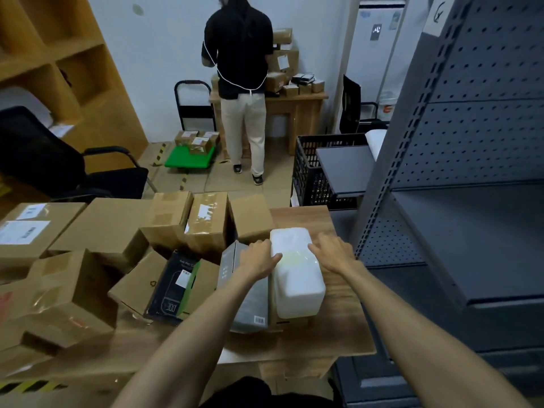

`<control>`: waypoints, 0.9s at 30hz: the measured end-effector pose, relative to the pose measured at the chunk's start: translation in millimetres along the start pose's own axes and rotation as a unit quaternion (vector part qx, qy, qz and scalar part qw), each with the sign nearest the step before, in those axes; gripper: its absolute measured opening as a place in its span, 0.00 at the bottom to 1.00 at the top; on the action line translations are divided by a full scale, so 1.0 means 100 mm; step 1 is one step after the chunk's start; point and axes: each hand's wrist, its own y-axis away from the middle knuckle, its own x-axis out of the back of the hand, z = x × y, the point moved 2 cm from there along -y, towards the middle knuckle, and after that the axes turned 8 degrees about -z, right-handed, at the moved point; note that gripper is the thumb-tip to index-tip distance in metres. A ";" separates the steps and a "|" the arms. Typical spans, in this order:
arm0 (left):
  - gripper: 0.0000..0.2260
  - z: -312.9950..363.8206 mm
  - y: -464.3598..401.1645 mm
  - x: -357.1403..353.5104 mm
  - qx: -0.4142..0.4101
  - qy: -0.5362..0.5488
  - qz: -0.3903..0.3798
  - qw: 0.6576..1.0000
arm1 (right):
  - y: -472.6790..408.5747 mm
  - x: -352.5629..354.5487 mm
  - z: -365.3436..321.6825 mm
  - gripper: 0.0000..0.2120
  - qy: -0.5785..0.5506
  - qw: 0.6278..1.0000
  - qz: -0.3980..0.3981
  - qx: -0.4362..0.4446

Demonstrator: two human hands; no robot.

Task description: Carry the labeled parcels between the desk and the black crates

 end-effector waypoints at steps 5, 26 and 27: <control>0.18 -0.04 -0.03 -0.24 0.010 0.014 -0.033 0.999 | -0.02 -0.26 0.11 0.17 -0.043 0.996 -0.067 -0.032; 0.62 0.01 -0.27 -0.19 0.067 0.349 -0.012 0.935 | 0.09 -0.14 -0.28 0.13 -0.301 0.946 0.116 0.026; 0.63 0.03 -0.26 -0.13 0.069 0.372 -0.013 0.926 | 0.09 -0.09 -0.34 0.14 -0.316 0.940 0.124 0.038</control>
